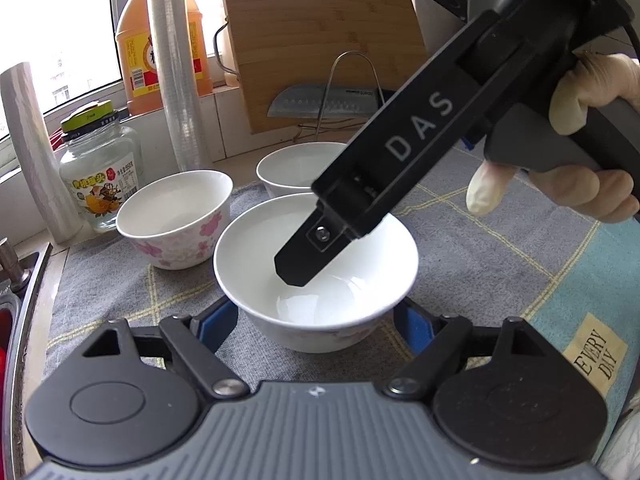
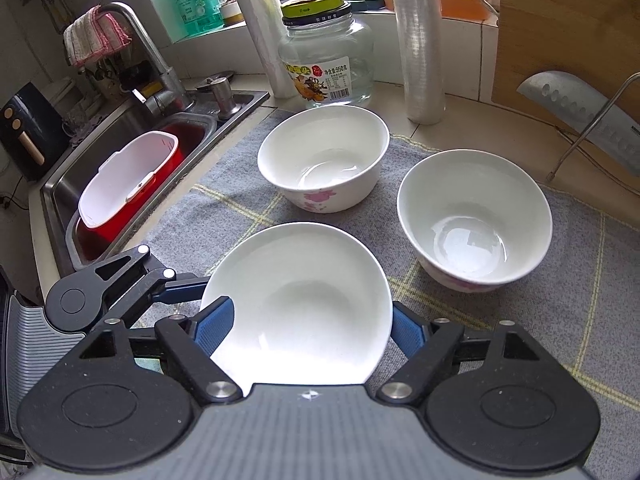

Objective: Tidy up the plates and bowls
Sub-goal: 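Lift the white bowl with the right gripper toward the pink-flower bowl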

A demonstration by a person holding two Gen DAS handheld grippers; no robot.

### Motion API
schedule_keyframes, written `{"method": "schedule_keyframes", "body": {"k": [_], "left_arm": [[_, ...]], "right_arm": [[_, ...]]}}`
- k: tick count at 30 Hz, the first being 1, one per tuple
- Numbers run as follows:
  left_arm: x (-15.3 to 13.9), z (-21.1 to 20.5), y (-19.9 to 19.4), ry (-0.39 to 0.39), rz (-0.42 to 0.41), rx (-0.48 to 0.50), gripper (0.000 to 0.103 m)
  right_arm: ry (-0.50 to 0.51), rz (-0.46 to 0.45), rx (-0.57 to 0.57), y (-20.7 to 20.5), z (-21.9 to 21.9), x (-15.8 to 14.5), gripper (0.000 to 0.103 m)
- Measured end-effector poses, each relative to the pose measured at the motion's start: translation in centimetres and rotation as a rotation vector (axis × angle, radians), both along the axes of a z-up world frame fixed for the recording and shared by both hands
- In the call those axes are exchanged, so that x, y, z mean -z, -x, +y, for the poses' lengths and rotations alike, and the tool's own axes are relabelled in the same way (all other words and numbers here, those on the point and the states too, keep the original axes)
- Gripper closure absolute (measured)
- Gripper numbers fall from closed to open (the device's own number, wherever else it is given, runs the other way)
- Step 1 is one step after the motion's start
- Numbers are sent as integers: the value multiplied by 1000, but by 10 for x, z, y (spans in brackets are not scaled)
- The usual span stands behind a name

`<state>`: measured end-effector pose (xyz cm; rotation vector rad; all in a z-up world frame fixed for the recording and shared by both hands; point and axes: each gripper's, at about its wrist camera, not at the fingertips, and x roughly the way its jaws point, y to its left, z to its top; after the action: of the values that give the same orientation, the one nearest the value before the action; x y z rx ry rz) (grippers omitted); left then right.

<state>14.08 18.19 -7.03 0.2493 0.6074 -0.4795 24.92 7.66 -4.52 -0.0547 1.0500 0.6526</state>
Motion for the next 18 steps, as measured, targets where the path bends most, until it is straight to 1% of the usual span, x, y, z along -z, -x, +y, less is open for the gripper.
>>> {"method": "schedule_keyframes", "body": {"k": [6, 18], "left_arm": [[-11, -14, 8, -1, 1, 44, 19], [-19, -67, 14, 4, 13, 172, 19]], "right_arm": [[2, -4, 35, 13, -19, -9, 16], [41, -25, 143, 41, -78, -18, 16]]}}
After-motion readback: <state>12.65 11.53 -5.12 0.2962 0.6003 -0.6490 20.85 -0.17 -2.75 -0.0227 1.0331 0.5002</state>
